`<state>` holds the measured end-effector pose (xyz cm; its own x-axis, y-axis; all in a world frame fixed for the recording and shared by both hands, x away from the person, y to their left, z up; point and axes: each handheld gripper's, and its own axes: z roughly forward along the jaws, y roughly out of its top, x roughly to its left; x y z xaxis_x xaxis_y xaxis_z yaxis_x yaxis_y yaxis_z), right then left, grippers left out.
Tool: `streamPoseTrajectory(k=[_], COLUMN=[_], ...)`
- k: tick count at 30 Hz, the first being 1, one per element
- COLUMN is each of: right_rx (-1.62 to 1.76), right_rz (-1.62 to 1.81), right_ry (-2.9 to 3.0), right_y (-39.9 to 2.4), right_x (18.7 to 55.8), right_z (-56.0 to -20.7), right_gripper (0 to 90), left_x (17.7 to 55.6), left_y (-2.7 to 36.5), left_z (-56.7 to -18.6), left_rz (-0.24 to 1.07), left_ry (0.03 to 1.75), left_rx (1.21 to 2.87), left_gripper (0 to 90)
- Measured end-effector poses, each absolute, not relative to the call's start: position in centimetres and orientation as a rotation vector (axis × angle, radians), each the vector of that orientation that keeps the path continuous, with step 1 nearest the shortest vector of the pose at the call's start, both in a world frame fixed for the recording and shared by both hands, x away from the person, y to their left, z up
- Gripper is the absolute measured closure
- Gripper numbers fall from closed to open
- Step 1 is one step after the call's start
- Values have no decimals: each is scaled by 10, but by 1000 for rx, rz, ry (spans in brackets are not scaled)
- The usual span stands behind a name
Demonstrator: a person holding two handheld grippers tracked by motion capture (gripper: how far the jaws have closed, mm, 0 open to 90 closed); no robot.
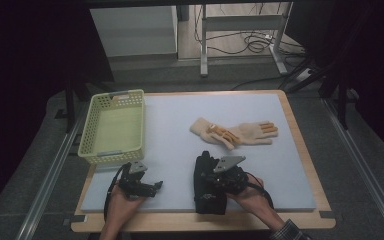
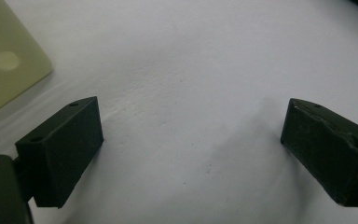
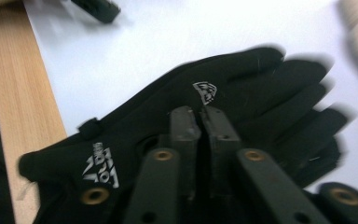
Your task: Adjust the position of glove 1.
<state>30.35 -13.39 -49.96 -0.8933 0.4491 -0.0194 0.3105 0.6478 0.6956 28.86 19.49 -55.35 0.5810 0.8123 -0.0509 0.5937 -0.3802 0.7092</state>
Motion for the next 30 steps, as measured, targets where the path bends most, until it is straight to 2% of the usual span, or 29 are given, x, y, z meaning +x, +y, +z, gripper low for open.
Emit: streamPoseTrajectory(k=[1, 4, 10, 12, 16, 18, 22, 30], right_rx=[642, 663, 726, 793, 852, 847, 813, 777], right_rz=[1076, 1105, 1177, 1173, 1155, 1152, 1190, 1224], right_ry=[2679, 2656, 2560, 2531, 2573, 2604, 2635, 2654], right_y=[-134, -138, -165, -185, -200, -204, -202, -181], right_x=[303, 301, 303, 304, 297, 293, 285, 287], right_z=[-505, -504, -485, -487, -505, -515, -531, -534], right_gripper=[648, 531, 504, 551, 771, 815, 851, 852], left_x=[289, 289, 289, 289, 289, 289, 289, 289], left_y=[195, 195, 195, 195, 195, 195, 195, 197], left_z=[-553, -553, -553, -553, -553, -553, -553, -553], left_rz=[400, 400, 400, 401, 399, 396, 396, 383], left_ry=[1114, 1114, 1114, 1114, 1115, 1115, 1116, 1116], left_rx=[2111, 2111, 2111, 2111, 2111, 2109, 2110, 2102], left_gripper=[59, 59, 59, 59, 59, 59, 59, 59])
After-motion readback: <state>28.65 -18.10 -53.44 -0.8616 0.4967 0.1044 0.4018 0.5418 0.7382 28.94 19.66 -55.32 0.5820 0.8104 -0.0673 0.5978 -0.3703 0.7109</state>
